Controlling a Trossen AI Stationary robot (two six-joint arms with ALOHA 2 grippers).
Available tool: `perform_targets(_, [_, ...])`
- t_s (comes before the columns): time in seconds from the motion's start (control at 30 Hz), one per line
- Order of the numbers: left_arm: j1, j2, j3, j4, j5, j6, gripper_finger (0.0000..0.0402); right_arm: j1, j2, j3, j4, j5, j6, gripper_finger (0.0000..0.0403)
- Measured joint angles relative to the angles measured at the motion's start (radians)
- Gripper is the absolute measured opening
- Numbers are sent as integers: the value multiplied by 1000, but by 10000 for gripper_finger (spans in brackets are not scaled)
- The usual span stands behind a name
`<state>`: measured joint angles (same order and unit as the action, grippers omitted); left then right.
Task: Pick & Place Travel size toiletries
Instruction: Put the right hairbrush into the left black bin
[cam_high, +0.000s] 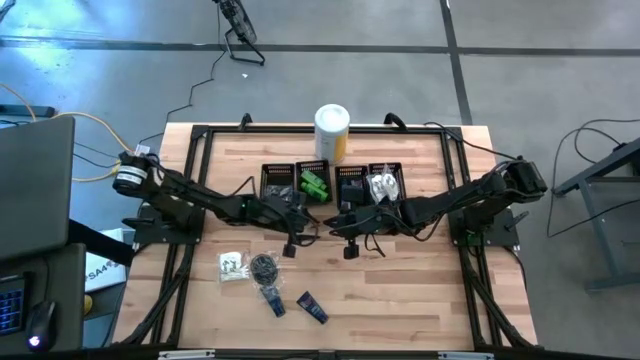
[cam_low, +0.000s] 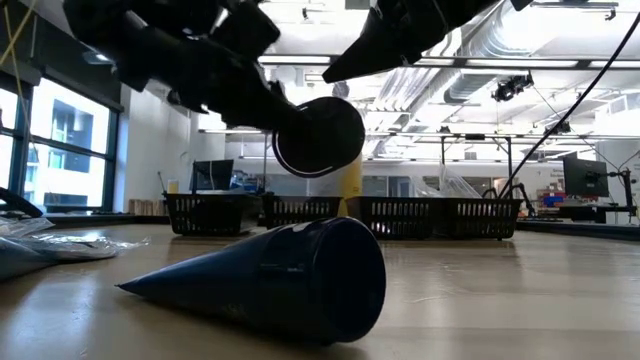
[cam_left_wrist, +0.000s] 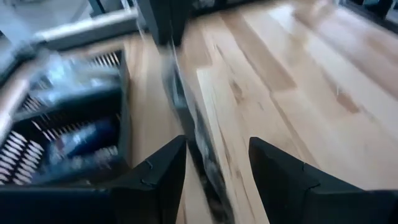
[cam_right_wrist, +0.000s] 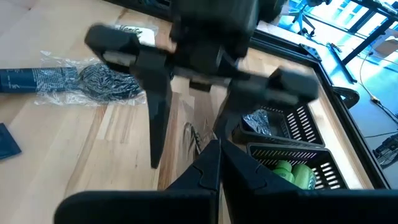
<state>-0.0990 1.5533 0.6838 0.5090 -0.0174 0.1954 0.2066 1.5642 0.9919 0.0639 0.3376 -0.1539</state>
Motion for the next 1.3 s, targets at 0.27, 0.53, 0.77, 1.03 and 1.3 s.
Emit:
perform_targets(0.27, [0,45,26,-19,2,-22,170,0,0,0,0,0,0,2])
perform_targets(0.53, [0,46,26,-18,2,-22,157,0,0,0,0,0,0,3])
perform_targets(0.77, [0,46,26,-18,2,-22,80,0,0,0,0,-1,0,2])
perform_targets(1.03, [0,46,25,-11,-1,-20,24,0,0,0,0,-4,0,2])
perform_targets(1.3, [0,46,25,-15,2,-19,39,1,0,0,0,-23,1,2])
